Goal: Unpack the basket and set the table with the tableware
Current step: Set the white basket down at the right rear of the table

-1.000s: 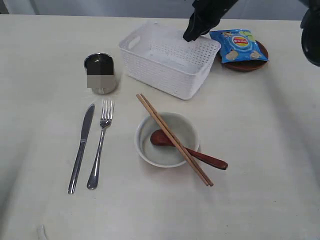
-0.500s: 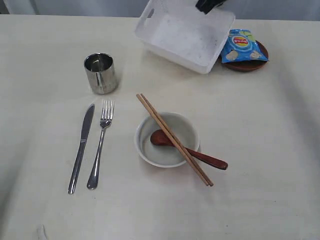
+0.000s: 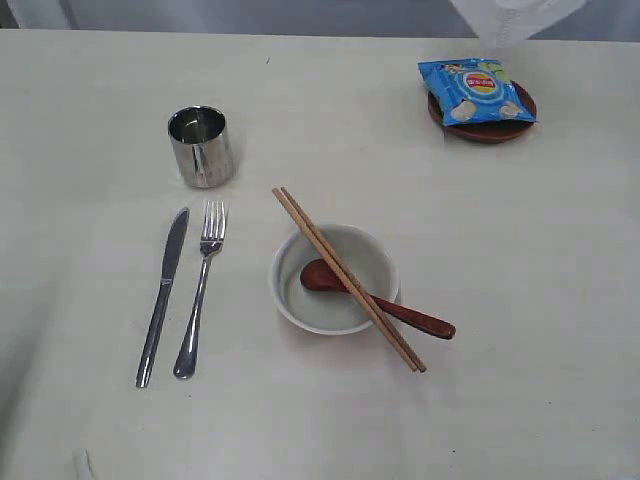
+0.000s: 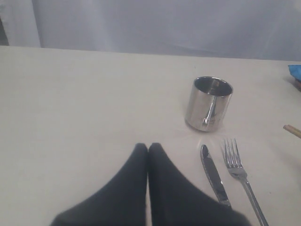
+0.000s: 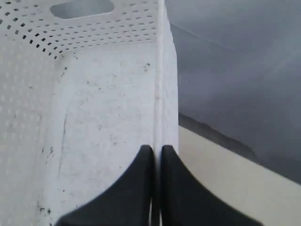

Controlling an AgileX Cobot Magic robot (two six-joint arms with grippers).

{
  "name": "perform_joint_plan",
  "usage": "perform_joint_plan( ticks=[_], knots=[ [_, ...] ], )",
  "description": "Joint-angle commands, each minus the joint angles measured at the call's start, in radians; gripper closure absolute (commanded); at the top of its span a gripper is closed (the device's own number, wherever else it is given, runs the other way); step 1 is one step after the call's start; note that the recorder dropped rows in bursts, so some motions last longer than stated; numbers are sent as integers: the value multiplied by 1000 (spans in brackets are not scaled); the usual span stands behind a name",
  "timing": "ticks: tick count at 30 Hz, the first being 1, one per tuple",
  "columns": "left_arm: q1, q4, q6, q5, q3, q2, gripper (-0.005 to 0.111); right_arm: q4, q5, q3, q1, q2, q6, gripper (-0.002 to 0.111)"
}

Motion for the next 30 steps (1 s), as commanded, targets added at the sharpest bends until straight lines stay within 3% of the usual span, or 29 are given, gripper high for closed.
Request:
perform_joint_plan(
  ticks=[1,10,24,30],
  knots=[
    [-5,1,3,-2,4,-4,107,-30,-17,64,-123,-6,42,109],
    [-5,1,3,-2,4,-4,107,30,-118,252,-289,28,61,109],
    [-5,1,3,-2,4,-4,107,67,-84,276,-288,185,84,109],
    [-5,1,3,-2,4,-4,107,87,-72,276,-240,203,80,109]
  ],
)
